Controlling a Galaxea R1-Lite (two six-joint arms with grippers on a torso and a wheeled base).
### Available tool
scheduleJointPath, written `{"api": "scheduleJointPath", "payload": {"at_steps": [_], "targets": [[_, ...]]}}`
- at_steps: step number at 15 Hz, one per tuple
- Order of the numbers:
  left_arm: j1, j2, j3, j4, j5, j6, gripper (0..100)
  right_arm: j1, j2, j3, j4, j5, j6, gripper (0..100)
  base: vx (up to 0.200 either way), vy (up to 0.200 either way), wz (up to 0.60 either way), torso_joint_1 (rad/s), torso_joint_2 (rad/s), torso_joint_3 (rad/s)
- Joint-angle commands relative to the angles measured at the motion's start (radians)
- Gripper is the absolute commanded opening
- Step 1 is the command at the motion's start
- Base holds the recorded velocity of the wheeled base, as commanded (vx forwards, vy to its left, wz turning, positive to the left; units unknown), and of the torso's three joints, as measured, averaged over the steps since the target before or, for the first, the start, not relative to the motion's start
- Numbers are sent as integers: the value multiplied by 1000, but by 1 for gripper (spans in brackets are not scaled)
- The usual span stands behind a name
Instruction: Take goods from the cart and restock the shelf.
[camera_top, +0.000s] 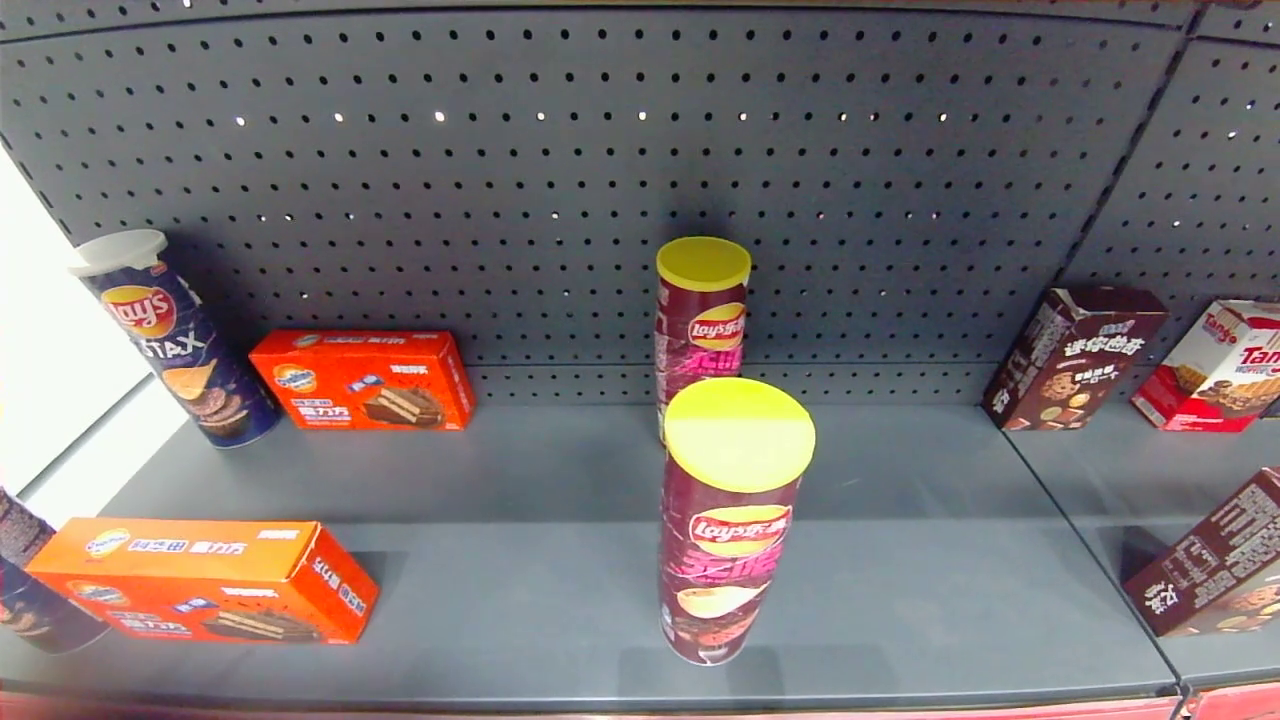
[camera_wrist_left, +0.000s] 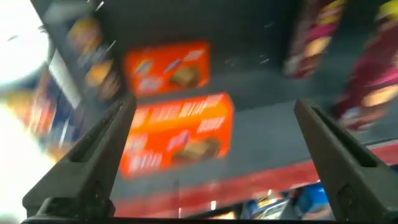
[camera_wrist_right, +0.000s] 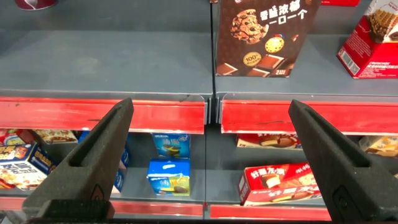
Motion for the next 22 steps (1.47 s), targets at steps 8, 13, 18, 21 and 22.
{"api": "scheduleJointPath", "payload": {"at_steps": [8,13,18,21,22], "targets": [[-509,734,-290,6,-139,75,100,0,0,0,-1,0,0,100,0,0,0,0,0,0],[-580,830,-226,1,-101,76,100,0,0,0,-1,0,0,100,0,0,0,0,0,0],[-568,985,-233,-91,-72,73,100,0,0,0,-1,0,0,100,0,0,0,0,0,0],[-564,1059,-266,-139,-65,73,100,0,0,0,-1,0,0,100,0,0,0,0,0,0],[-554,1084,-284,-140,-53,76,100,0,0,0,-1,1,0,100,0,0,0,0,0,0]]}}
